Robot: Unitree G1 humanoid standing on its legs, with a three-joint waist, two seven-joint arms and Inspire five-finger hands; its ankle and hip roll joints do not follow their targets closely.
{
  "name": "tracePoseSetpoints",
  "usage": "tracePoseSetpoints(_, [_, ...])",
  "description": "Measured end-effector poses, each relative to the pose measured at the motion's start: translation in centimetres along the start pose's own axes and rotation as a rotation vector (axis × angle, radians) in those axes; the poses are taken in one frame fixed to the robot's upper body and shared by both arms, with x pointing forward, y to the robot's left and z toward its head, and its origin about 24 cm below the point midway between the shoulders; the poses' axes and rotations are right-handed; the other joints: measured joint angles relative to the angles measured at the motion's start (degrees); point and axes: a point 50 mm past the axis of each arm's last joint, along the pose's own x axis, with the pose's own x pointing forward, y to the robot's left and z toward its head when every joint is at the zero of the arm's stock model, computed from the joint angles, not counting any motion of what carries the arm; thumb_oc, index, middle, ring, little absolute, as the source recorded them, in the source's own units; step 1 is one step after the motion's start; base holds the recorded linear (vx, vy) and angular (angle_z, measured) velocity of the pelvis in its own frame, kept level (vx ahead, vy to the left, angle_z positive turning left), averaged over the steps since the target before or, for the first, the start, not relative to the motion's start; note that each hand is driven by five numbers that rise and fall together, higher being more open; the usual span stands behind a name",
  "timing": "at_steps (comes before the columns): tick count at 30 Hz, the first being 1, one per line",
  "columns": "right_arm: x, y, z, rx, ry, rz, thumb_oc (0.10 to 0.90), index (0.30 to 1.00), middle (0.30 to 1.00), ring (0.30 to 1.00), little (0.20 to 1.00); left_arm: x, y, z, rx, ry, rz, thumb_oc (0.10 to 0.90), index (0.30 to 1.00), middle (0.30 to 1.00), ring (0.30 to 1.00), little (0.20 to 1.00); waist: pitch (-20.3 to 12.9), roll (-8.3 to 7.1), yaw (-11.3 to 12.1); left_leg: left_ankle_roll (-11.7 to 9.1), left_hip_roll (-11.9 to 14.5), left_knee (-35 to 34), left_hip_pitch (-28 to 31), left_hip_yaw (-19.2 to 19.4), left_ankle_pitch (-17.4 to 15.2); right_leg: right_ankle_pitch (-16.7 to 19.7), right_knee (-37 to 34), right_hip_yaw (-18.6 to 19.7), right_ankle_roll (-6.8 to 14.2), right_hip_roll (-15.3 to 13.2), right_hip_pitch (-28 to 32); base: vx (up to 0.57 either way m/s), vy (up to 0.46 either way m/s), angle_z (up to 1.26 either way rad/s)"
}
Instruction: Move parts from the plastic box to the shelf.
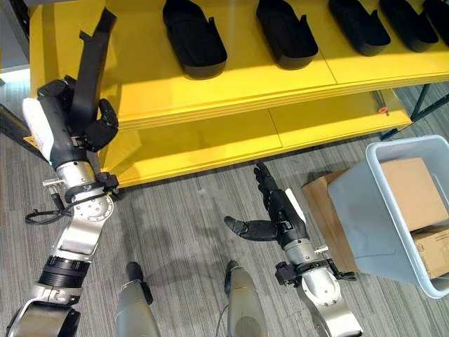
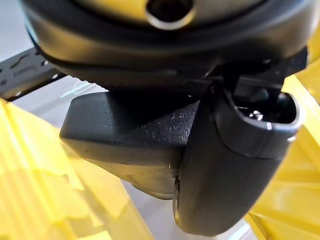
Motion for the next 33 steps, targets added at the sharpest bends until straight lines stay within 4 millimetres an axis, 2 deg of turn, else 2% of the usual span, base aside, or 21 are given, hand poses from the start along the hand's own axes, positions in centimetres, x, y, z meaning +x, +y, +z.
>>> tracePoseSetpoints(3, [0.0, 0.0, 0.0, -0.003, 0.002, 0.009, 0.900, 1.000, 1.000, 1.000, 1.000, 4.0, 1.1, 2.9, 0.003, -0.133, 0.081, 0.400, 0.300, 0.300, 0.300, 0.300, 0.1, -0.11, -0.4, 0.0, 0.0, 1.0, -0.2, 0.0, -0.8, 0.0, 0.1, 0.1, 0.0, -0.1, 0.0, 0.01, 0.020, -0.05])
tracePoseSetpoints(4, [-0.1, 0.0, -0.1, -0.003, 0.004, 0.012, 0.900, 1.000, 1.000, 1.000, 1.000, 4.5, 1.2, 3.4, -0.002, -0.148, 0.091, 0.400, 0.300, 0.300, 0.300, 0.300, 0.1, -0.11, -0.4, 0.1, 0.0, 1.3, -0.2, 0.1, -0.9, 0.0, 0.1, 0.3, 0.1, -0.1, -0.1, 0.02, 0.032, -0.09])
tracePoseSetpoints(8, [-0.1, 0.1, -0.1, -0.014, 0.011, 0.040, 0.900, 1.000, 1.000, 1.000, 1.000, 7.2, 0.9, 3.6, 0.112, -0.186, 0.069, 0.400, 0.300, 0.300, 0.300, 0.300, 0.0, -0.09, -0.6, 0.3, 0.1, 3.2, -1.3, 0.0, -2.0, 0.0, 0.3, 0.5, 0.2, -0.1, -0.5, 0.01, 0.010, -0.02])
tracePoseSetpoints(12, [-0.3, 0.1, -0.2, -0.021, 0.019, 0.059, 0.900, 1.000, 1.000, 1.000, 1.000, 7.1, 0.7, 3.6, 0.133, -0.198, 0.044, 0.400, 0.300, 0.300, 0.300, 0.300, 0.0, -0.05, -0.6, 0.2, 0.0, 4.1, -2.4, -0.2, -2.0, 0.1, 0.5, 0.5, 0.4, -0.3, -1.0, 0.01, 0.014, 0.03])
tracePoseSetpoints(19, [-0.1, 0.2, 0.0, -0.025, 0.011, 0.094, 0.900, 1.000, 1.000, 1.000, 1.000, 8.2, 0.0, 3.5, 0.340, -0.269, -0.111, 0.400, 0.300, 0.300, 0.300, 0.300, -0.2, 0.26, -0.5, 0.5, -0.9, 6.0, -3.9, -1.4, -2.8, -0.2, 1.4, 0.3, 0.8, -1.3, -1.3, 0.02, 0.018, 0.06])
tracePoseSetpoints(23, [0.0, 0.3, 0.0, -0.025, 0.011, 0.106, 0.900, 1.000, 1.000, 1.000, 1.000, 8.6, 0.0, 3.9, 0.351, -0.283, -0.113, 0.400, 0.300, 0.300, 0.300, 0.300, -0.2, 0.29, -0.5, 1.3, -1.3, 7.4, -5.1, -1.5, -3.5, -0.3, 2.1, 0.2, 1.0, -1.8, -1.9, 0.01, 0.012, 0.04])
tracePoseSetpoints(32, [0.4, 0.4, 0.3, -0.032, -0.003, 0.129, 0.900, 1.000, 1.000, 1.000, 1.000, 9.5, -0.2, 2.8, 0.451, -0.212, -0.175, 0.400, 0.300, 0.300, 0.300, 0.300, -0.5, 0.83, -0.3, 2.0, -2.8, 9.1, -6.7, -2.8, -4.2, -0.5, 2.7, -0.4, 1.5, -3.3, -1.9, 0.01, 0.018, 0.08])
tracePoseSetpoints(33, [0.5, 0.4, 0.4, -0.033, -0.001, 0.139, 0.900, 1.000, 1.000, 1.000, 1.000, 9.8, -0.1, 2.7, 0.522, -0.231, -0.190, 0.400, 0.300, 0.300, 0.300, 0.300, -0.5, 0.84, -0.2, 2.0, -3.0, 9.7, -7.1, -2.8, -4.2, -0.5, 2.7, -0.6, 1.5, -3.4, -1.9, 0.00, 0.017, 0.12])
